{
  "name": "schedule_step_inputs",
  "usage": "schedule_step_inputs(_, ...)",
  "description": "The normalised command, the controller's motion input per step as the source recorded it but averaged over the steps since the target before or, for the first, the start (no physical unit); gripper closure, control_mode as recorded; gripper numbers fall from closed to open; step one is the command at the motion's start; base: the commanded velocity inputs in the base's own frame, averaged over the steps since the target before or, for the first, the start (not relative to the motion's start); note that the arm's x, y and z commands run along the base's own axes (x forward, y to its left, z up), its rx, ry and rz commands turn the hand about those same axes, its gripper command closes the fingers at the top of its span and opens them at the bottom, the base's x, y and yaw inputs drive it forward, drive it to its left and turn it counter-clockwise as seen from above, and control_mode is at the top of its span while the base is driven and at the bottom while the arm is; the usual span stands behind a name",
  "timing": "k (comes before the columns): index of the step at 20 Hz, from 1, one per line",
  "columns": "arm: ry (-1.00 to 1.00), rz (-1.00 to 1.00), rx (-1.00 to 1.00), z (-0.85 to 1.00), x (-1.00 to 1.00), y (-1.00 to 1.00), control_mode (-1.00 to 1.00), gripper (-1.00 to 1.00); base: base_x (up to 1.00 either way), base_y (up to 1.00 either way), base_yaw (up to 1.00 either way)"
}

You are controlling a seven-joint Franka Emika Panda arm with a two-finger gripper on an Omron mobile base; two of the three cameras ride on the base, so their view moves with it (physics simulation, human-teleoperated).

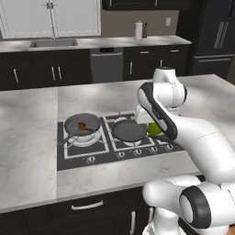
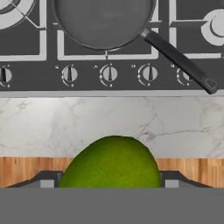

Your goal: Place both pans onto different burners. Then place the lime and the chicken drumstick on different pans.

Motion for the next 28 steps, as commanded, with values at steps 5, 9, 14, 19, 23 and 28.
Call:
schedule_step_inputs(5,0.0,0.0,0.0,0.0,0.0,0.0,1.0,1.0,0.38,-0.01,0.0)
schedule_step_inputs(9,0.0,0.0,0.0,-0.06,0.29,0.0,-1.0,1.0,0.25,0.0,0.0)
schedule_step_inputs(14,-0.01,0.0,0.0,-0.13,0.61,0.0,-1.0,1.0,0.0,0.0,0.0)
schedule_step_inputs(19,-0.01,0.0,0.0,-0.21,0.69,0.03,-1.0,1.0,0.0,0.0,0.0)
schedule_step_inputs(23,-0.02,0.0,0.0,-0.33,0.64,0.08,-1.0,1.0,0.0,0.0,0.0)
schedule_step_inputs(28,0.0,0.0,0.0,-0.38,0.57,0.09,-1.0,1.0,0.0,0.0,0.0)
